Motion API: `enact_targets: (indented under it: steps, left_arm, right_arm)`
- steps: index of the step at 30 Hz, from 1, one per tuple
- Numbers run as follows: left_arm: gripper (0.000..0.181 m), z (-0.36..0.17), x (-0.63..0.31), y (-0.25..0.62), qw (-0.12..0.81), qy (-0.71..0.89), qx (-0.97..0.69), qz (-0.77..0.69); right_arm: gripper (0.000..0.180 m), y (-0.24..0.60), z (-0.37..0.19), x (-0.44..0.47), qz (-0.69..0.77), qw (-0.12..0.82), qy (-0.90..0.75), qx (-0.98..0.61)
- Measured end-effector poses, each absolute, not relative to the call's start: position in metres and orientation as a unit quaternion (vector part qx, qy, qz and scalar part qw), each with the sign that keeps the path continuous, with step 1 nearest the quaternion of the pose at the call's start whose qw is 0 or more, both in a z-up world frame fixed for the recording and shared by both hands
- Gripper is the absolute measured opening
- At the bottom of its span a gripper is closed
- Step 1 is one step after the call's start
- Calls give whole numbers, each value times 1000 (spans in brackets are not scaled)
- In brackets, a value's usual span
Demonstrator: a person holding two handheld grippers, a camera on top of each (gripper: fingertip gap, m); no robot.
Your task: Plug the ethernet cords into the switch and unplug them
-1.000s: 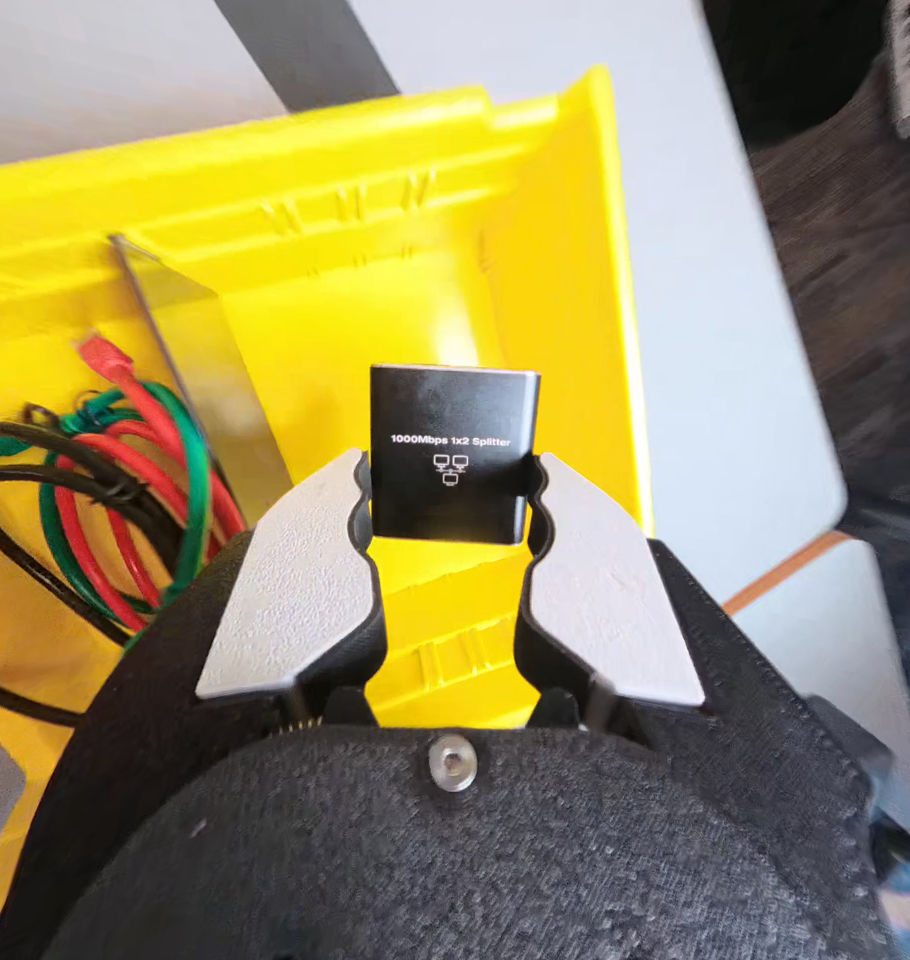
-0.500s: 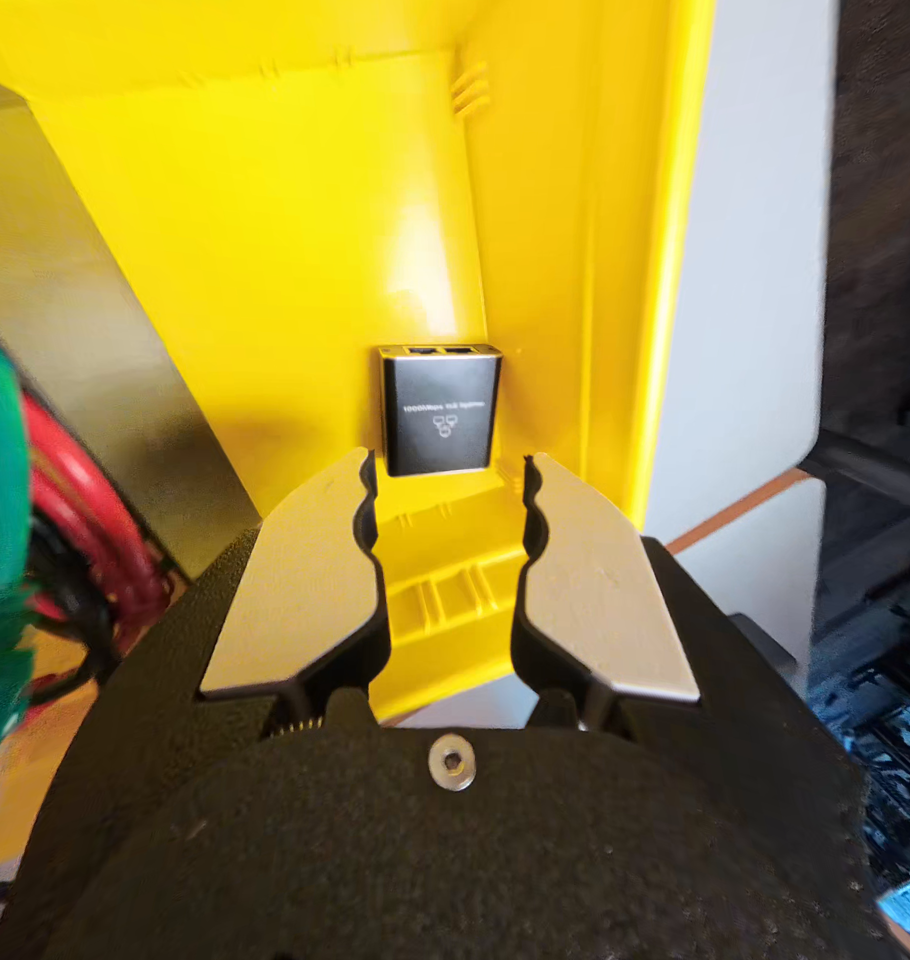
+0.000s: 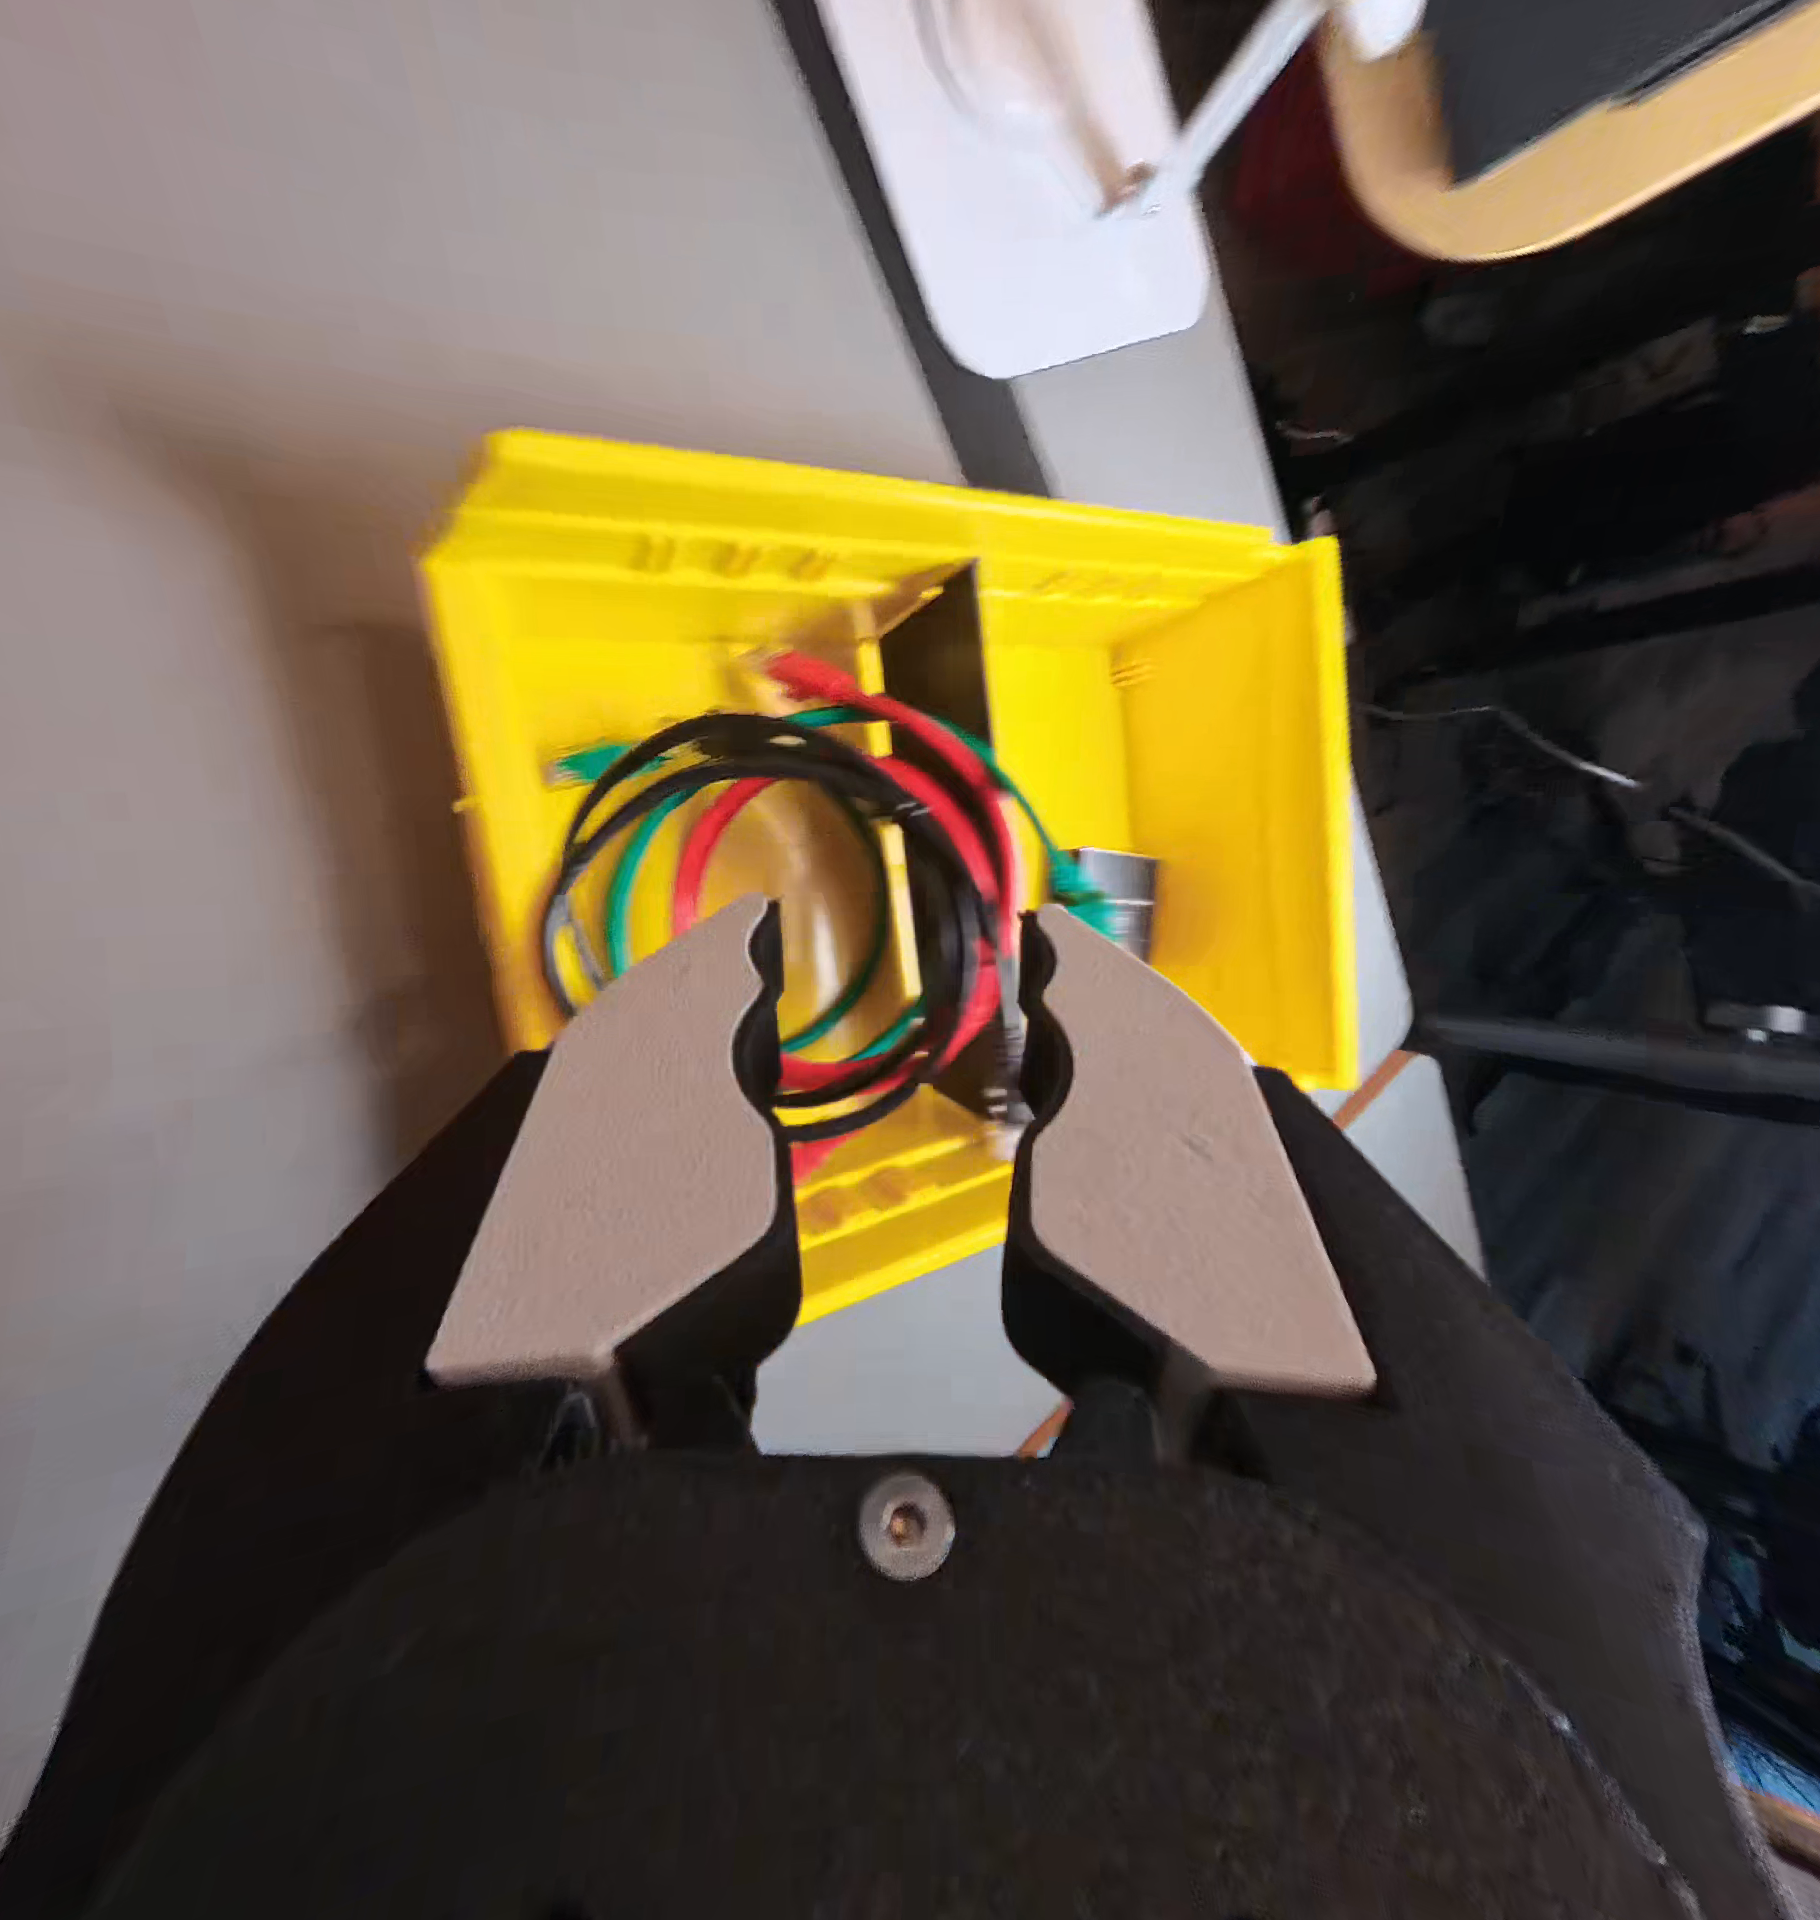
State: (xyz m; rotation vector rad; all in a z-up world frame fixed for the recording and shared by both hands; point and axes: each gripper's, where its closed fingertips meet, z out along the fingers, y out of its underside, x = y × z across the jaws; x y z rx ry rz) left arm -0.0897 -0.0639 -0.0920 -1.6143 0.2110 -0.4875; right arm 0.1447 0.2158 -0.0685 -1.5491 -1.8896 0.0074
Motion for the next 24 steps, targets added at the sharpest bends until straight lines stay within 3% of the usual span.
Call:
enact_targets:
  steps: [6,12,17,24]
  left_arm:
    - [29,-87,-102,-65,660,83,-728,-164]
    - [32,-94,-127,-68,630,77,-769,-77]
    - [37,-104,-148,-65,590,78,-803,-28]
    - [49,-138,-191,-62,437,156,-879,110]
  right_arm:
    - [43,138,-150,166,21,253,-764,-593]
    - [48,157,-191,178,-108,264,-763,-580]
    - [45,165,-207,165,-110,239,-783,-563]
    - [29,176,-220,158,-105,199,-806,-548]
